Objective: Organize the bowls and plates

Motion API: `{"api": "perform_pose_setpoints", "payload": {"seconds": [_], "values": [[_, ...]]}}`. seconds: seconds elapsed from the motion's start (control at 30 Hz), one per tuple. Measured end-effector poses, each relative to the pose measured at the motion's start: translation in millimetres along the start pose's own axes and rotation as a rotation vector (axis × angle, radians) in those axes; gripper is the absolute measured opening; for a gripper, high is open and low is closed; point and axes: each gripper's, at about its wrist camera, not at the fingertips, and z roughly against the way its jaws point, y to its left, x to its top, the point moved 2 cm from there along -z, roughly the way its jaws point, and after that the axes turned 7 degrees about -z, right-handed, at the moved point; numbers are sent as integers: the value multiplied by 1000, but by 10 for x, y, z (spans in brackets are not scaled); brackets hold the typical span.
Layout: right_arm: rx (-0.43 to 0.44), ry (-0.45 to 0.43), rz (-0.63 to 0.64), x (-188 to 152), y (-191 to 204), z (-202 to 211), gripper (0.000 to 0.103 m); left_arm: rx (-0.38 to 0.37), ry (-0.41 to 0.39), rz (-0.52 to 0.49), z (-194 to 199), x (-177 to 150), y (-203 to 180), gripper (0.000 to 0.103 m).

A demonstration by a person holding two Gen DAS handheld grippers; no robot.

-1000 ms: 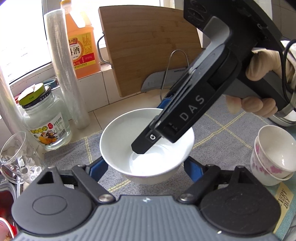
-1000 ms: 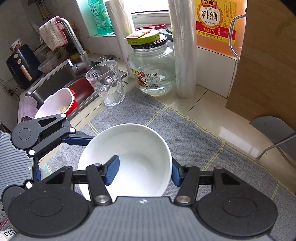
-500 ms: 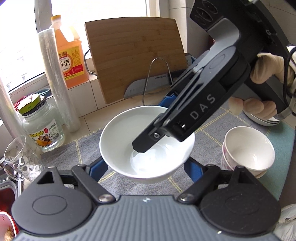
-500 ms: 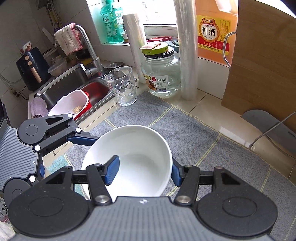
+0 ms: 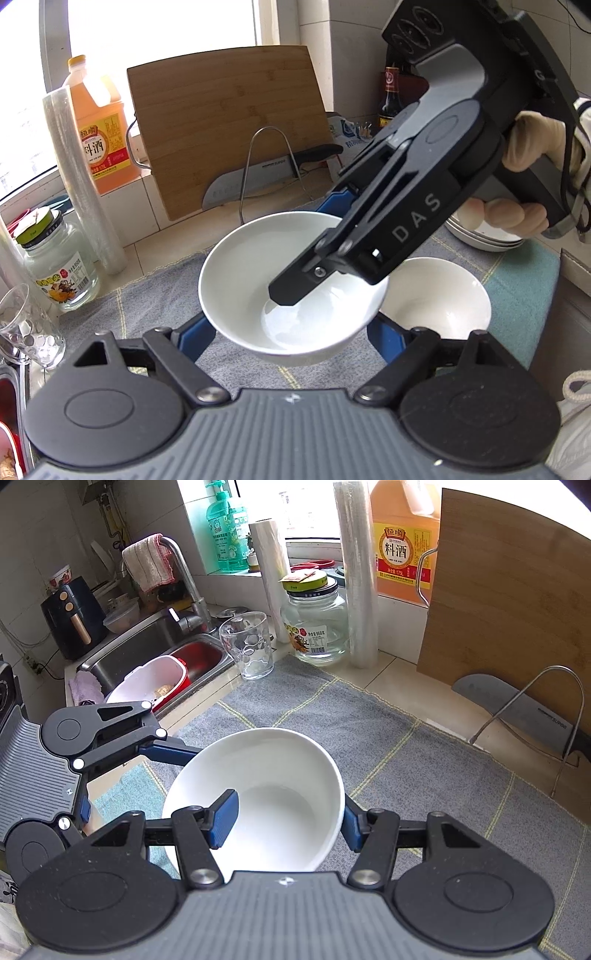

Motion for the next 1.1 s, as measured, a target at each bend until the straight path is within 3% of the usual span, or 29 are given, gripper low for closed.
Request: {"api": "perform_pose_setpoints", "payload": {"seconds": [0.63,1.1], "values": [[-74,-39,-63,-541,-377,652,63,-82,-25,-71,-163,314,-621,88],[-104,-18,-118,-856,-524,778,63,-144,1,-85,-283,307,-817,88]]}}
